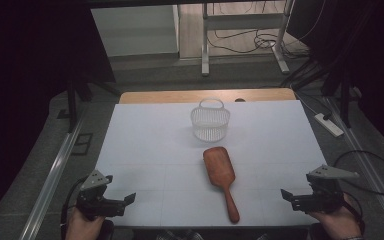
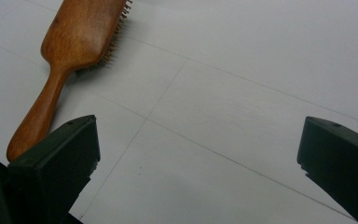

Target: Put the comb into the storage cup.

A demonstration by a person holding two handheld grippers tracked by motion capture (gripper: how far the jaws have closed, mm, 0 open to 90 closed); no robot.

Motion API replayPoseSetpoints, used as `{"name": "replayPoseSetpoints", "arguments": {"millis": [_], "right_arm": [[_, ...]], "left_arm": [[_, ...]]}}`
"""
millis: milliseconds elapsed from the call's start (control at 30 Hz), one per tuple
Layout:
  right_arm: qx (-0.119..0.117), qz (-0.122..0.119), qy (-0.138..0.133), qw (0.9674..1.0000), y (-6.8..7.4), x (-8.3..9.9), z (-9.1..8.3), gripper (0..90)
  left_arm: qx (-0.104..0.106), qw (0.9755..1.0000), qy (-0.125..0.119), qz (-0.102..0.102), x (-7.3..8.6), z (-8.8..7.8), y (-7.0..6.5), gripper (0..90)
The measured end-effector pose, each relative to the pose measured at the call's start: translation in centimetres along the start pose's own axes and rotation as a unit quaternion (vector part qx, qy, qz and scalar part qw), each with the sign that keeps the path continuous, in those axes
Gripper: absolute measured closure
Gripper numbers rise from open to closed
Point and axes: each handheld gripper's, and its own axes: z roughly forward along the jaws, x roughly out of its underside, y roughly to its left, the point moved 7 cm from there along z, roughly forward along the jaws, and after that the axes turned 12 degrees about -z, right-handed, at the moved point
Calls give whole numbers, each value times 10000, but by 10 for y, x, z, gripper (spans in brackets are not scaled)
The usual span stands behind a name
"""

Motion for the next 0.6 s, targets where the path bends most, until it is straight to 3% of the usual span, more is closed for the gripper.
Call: {"name": "replayPoseSetpoints", "arguments": {"millis": [600], "right_arm": [[-70,124,3,9999,-2,1,0,0]], "left_arm": [[31,10000,42,22,0,1,0,1]]}}
